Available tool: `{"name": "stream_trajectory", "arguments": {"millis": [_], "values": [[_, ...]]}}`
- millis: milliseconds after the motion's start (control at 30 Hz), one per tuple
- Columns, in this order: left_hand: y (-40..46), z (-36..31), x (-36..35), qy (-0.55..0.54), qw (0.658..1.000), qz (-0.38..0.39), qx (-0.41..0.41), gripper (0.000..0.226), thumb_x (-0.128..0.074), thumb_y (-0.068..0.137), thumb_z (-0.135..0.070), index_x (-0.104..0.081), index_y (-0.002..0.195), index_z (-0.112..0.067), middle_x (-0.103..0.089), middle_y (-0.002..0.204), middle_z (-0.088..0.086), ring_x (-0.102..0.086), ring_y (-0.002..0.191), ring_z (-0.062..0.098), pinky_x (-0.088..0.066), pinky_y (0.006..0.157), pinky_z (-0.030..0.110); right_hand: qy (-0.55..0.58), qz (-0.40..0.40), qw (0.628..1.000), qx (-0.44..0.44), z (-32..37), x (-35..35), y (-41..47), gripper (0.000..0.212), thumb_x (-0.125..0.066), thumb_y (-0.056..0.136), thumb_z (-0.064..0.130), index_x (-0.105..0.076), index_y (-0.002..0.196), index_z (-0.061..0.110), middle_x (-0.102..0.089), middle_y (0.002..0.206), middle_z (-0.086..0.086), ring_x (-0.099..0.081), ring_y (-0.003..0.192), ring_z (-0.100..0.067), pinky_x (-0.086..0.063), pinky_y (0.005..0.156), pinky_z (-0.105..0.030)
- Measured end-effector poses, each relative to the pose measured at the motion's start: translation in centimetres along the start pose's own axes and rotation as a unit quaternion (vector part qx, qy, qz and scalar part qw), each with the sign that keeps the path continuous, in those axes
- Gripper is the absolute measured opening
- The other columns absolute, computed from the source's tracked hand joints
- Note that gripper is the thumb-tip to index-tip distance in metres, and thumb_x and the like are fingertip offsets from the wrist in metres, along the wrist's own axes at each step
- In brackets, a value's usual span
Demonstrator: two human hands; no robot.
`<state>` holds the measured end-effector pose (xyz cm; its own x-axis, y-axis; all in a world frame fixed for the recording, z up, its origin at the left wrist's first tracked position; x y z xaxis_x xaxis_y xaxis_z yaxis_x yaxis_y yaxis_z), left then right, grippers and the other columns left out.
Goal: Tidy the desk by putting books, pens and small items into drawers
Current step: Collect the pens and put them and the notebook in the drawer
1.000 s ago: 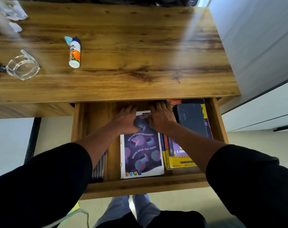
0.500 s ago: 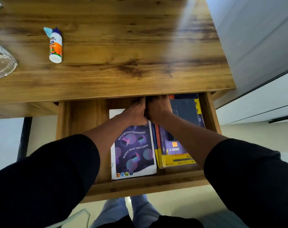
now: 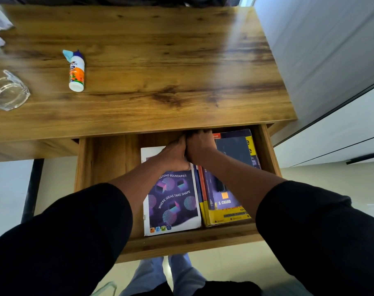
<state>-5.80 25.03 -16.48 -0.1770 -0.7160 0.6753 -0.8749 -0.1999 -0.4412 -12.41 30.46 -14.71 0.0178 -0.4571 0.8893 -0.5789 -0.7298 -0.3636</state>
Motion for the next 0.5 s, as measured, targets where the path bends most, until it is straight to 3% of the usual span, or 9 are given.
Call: {"name": "stream_trajectory", "arguments": {"millis": [100, 167, 333, 433, 500], "values": [[-0.3, 0.2, -0.2, 0.005, 1.0, -0.004, -0.003, 0.122, -0.086, 0.061, -0.019, -0.013, 0.158, -0.015, -0.062, 0.126, 0.013, -0.063, 0.108, 0.03, -0.056, 0.087, 0.041, -0.014, 0.004, 1.0, 0.001, 0.3, -0.3, -0.4, 0.032, -0.064, 0.091, 0.042, -0.065, 0.116, 0.021, -0.066, 0.109, -0.003, -0.057, 0.107, -0.026, -0.046, 0.091, -0.04], [-0.3, 0.4, -0.4, 0.015, 1.0, -0.006, -0.006, 0.127, -0.087, 0.059, -0.022, -0.011, 0.16, -0.016, -0.058, 0.136, 0.015, -0.059, 0.119, 0.032, -0.053, 0.095, 0.037, -0.016, 0.006, 1.0, -0.001, 0.4, -0.5, -0.6, 0.038, -0.063, 0.091, 0.043, -0.063, 0.121, 0.021, -0.065, 0.116, -0.004, -0.054, 0.112, -0.028, -0.045, 0.093, -0.042], [-0.7, 0.6, -1.1, 0.075, 0.997, -0.001, -0.015, 0.137, -0.089, 0.063, -0.036, 0.001, 0.163, -0.012, -0.022, 0.167, 0.013, -0.027, 0.152, 0.031, -0.03, 0.121, 0.037, -0.011, -0.013, 1.0, 0.012, 0.2, -1.3, -1.2, 0.06, -0.059, 0.091, 0.046, -0.048, 0.144, 0.018, -0.055, 0.139, -0.007, -0.042, 0.131, -0.032, -0.037, 0.105, -0.047], [-1.1, 0.7, -1.6, 0.136, 0.991, -0.014, -0.015, 0.136, -0.085, 0.069, -0.047, 0.006, 0.163, -0.009, -0.005, 0.171, 0.012, -0.009, 0.158, 0.029, -0.016, 0.127, 0.041, -0.019, -0.054, 0.998, 0.031, 0.2, -1.6, -2.0, 0.064, -0.055, 0.092, 0.049, -0.045, 0.147, 0.017, -0.054, 0.14, -0.008, -0.04, 0.132, -0.032, -0.032, 0.11, -0.049], [-1.7, 0.8, -1.7, 0.177, 0.984, -0.025, -0.011, 0.131, -0.081, 0.073, -0.055, 0.003, 0.163, -0.007, -0.005, 0.171, 0.012, -0.007, 0.158, 0.029, -0.013, 0.128, 0.045, -0.017, -0.081, 0.996, 0.039, 0.2, -1.7, -2.5, 0.066, -0.055, 0.092, 0.052, -0.045, 0.147, 0.017, -0.053, 0.142, -0.007, -0.039, 0.134, -0.032, -0.026, 0.116, -0.051]]}}
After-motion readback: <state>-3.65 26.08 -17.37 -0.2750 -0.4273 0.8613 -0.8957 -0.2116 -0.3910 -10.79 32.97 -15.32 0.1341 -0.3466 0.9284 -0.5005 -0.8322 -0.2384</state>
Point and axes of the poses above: each hand's wrist, its own y-axis towards the middle knuckle, its own x-axis out of the back of the hand, z = x × y, the point moved 6 cm from there along y, towards the middle knuckle
